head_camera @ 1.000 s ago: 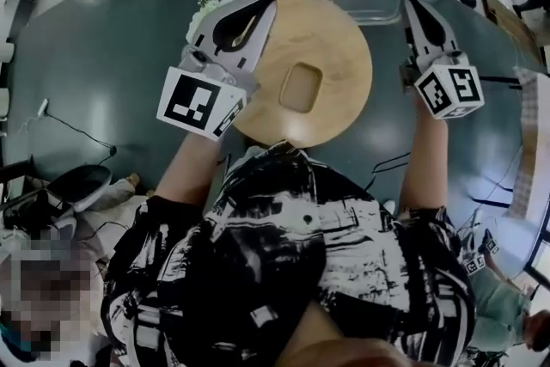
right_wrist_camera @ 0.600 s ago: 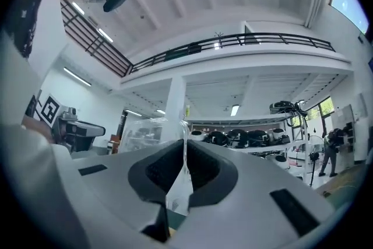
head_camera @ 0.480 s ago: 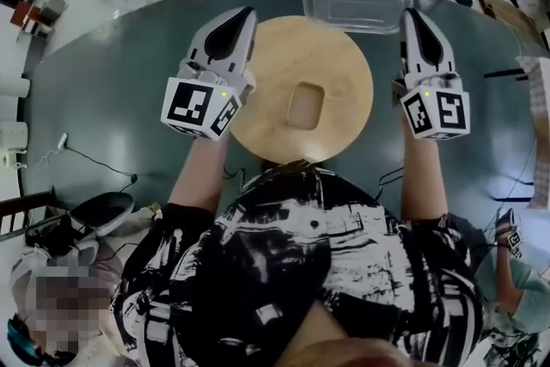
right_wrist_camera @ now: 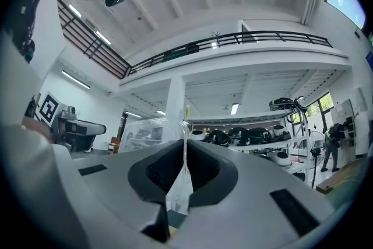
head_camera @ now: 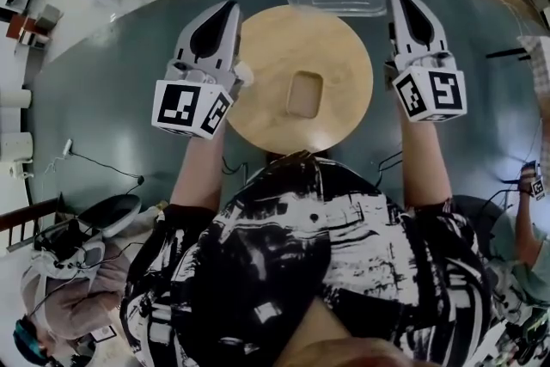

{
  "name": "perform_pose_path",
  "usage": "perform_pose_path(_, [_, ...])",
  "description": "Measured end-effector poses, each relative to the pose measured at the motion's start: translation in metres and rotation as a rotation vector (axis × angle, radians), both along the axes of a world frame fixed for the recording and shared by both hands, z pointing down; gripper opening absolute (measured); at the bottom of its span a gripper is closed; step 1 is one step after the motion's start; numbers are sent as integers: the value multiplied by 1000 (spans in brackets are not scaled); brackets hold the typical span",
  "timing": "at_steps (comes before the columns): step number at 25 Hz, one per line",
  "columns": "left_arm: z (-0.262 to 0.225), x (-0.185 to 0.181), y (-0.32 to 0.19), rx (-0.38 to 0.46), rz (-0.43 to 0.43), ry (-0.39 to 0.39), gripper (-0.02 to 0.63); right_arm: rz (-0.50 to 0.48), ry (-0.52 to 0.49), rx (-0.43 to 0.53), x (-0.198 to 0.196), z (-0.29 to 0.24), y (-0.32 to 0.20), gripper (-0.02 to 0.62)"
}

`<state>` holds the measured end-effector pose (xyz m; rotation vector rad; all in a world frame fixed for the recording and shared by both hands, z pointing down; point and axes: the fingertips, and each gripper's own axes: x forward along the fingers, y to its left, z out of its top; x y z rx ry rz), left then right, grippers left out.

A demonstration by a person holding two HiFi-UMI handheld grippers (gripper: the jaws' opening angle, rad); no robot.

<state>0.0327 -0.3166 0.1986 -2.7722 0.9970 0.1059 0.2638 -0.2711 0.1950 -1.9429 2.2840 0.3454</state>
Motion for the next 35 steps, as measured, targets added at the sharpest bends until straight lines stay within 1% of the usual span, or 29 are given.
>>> perform_pose_path(4, [-4,-4,9,0,2,2,0,-1,7,2,-6,-6,7,17])
perform_pose_path(13, [-3,2,11,-1,2,3,0,-9,10,-10,-2,-3,5,15])
perform_pose_path(28, [-14,-4,16,-3,7,-1,0,-21,22,-19,-12,-14,7,15])
perform_pose_path(35, [-17,1,20,-1,9,0,0,-22,35,-17,-10,-19,10,15])
